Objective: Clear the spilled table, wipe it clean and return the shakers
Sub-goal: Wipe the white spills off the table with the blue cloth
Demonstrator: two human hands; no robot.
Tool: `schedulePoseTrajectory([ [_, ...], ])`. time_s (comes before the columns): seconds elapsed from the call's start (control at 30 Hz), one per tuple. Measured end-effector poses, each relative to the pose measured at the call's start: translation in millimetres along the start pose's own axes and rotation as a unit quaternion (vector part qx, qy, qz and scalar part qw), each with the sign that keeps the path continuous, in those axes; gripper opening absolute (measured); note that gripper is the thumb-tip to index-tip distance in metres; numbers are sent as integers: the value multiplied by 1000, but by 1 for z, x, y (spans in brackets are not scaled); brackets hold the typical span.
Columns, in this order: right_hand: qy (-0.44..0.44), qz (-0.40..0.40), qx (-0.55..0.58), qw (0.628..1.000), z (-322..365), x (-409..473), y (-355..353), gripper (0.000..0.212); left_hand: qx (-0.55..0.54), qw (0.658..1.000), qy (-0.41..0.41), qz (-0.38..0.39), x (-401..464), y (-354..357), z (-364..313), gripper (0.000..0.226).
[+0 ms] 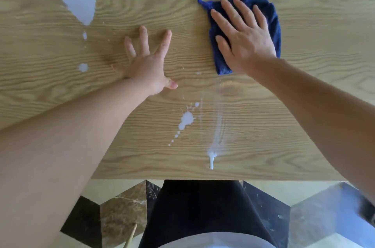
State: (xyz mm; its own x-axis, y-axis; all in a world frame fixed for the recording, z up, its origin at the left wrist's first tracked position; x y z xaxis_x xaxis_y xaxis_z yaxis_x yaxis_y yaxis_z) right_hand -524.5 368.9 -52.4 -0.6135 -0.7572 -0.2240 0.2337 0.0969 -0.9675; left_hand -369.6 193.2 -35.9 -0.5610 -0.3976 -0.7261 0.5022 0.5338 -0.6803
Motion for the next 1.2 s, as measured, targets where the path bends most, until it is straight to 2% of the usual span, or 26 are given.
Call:
schedulePoseTrajectory([
  [0.1, -11, 2, -1, 1000, -7, -11, 1, 58, 2, 1000, -10, -3, -3, -2, 0, 120],
  [0.23, 37, 14, 9, 999, -26, -60, 6, 58, 0, 1000, -5, -11, -4, -2, 0, 122],
  [0.47, 215, 34, 64, 974, -17, -209, 38, 61, -8, 999, -20, -25, -7, -4, -2, 122],
  [0.63, 304, 21, 87, 948, 30, -242, 56, 63, 9, 999, -11, -50, -7, -3, 0, 121],
  [0.9, 287, 11, 94, 953, 94, -256, 70, 71, 39, 998, 8, -49, -8, -4, -1, 120],
  [1.03, 300, -40, 78, 950, 103, -261, 73, 57, 62, 996, 25, -52, -11, -1, 3, 116],
  [1.2, 325, -109, 126, 931, 102, -261, 72, 50, 75, 995, 29, -53, -10, 1, 4, 115],
])
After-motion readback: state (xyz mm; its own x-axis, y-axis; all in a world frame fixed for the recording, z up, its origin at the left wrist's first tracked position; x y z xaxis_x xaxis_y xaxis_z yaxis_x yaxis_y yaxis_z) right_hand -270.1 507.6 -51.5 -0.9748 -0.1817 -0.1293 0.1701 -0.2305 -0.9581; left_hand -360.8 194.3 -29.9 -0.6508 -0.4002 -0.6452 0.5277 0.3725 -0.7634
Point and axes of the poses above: each hand's wrist, its own x-axis towards the middle knuckle, its own y-axis out of the palm, z = x × y, the point moved 4 cm from there along x, towards the middle knuckle, and after that the axes turned 3 degrees about z, right-handed, at the moved point
